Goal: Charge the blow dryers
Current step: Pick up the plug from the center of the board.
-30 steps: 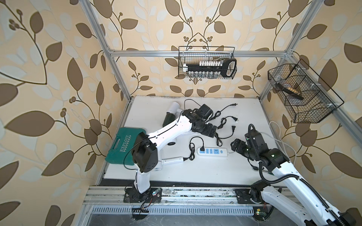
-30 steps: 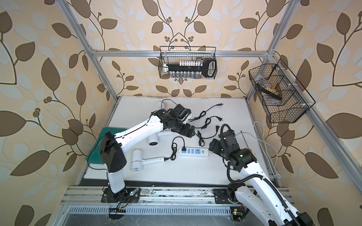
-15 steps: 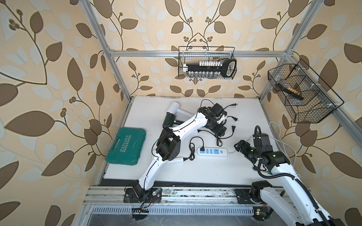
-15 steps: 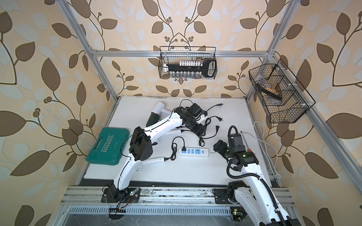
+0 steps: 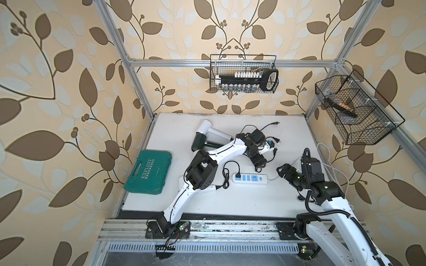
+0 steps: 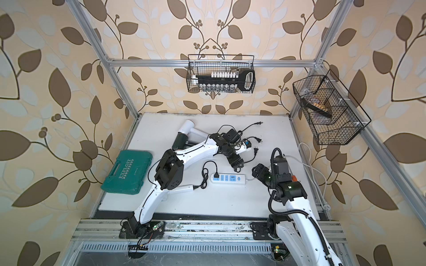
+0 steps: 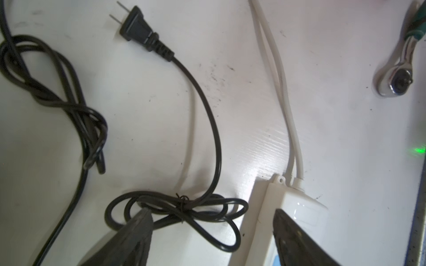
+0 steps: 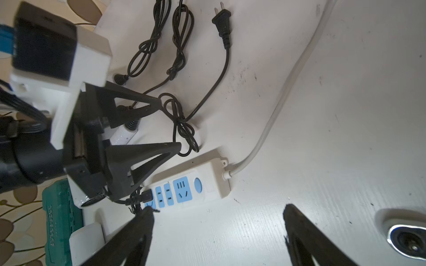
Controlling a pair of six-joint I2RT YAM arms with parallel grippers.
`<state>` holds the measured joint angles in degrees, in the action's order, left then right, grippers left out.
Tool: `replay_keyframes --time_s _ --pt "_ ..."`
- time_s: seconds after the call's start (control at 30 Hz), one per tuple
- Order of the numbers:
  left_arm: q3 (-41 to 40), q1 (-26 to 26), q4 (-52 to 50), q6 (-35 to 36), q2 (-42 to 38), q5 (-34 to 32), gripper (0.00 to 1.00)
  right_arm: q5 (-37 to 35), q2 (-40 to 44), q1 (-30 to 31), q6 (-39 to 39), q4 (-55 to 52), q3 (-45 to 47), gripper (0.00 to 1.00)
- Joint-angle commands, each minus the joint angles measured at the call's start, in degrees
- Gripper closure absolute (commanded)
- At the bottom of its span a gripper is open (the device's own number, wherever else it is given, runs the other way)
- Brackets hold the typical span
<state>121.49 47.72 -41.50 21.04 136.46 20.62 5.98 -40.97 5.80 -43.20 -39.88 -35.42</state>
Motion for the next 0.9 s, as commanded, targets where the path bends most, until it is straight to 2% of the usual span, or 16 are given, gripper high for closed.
replay_keyframes --time_s 0.0,0.13,0.5,0.6,0.7,0.87 --pt "0.16 0.54 2.3 6.23 0.08 3.9 0.16 -0.6 2.68 -0.27 1.29 -1.07 1.52 0.12" --pt "0.99 0.56 3.36 7.12 0.72 4.64 0.16 -0.18 4.65 -0.27 0.62 -1.41 2.84 0.13" --pt "5.73 0.53 -0.81 8.93 6.57 -0.3 0.22 0.27 8.26 -0.31 -0.12 -2.72 3.96 0.15" --pt "5.77 0.53 -1.3 8.6 6.49 -0.14 0.28 0.43 8.67 -0.33 -0.31 -2.91 4.16 0.16" --pt "5.77 0.53 -1.4 7.99 6.06 -0.01 0.39 0.42 8.96 -0.28 -0.62 -3.01 4.48 0.17" --pt "5.77 0.53 -1.74 8.38 4.99 0.28 0.7 0.97 9.42 -0.29 -1.35 -3.1 4.57 0.18"
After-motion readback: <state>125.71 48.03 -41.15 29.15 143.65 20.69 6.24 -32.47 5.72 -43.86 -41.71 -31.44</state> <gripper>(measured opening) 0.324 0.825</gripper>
